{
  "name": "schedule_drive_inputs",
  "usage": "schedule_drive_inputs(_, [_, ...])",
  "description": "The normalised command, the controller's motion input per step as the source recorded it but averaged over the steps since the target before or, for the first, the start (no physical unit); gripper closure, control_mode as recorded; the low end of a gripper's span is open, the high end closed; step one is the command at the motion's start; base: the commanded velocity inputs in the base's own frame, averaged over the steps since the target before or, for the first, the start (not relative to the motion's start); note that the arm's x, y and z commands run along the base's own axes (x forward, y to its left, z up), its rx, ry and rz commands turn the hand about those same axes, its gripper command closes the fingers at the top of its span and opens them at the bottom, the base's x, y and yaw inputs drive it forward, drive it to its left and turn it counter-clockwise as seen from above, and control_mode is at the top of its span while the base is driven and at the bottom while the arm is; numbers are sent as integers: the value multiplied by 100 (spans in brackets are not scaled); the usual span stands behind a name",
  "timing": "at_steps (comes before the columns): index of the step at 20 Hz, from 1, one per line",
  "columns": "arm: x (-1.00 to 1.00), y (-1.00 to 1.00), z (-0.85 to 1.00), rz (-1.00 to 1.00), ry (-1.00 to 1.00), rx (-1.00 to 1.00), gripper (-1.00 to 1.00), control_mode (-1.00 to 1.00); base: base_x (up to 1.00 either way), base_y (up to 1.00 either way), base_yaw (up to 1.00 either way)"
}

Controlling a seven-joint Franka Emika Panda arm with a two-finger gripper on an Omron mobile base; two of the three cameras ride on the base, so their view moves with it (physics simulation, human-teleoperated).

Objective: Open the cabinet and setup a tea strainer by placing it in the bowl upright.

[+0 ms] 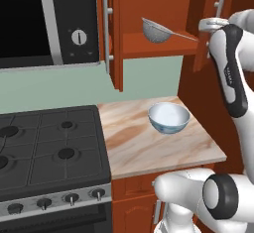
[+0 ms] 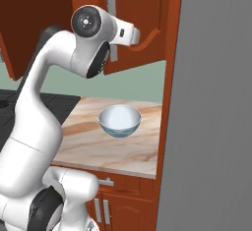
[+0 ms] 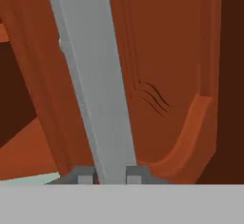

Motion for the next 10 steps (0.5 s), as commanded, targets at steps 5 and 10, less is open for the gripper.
schedule_drive_inputs(5, [-69, -38, 0, 0, 15, 0, 100, -100, 0, 0, 0])
schedule_drive_inputs(10, [-36, -4, 6, -1, 8, -4, 100, -100, 0, 0, 0])
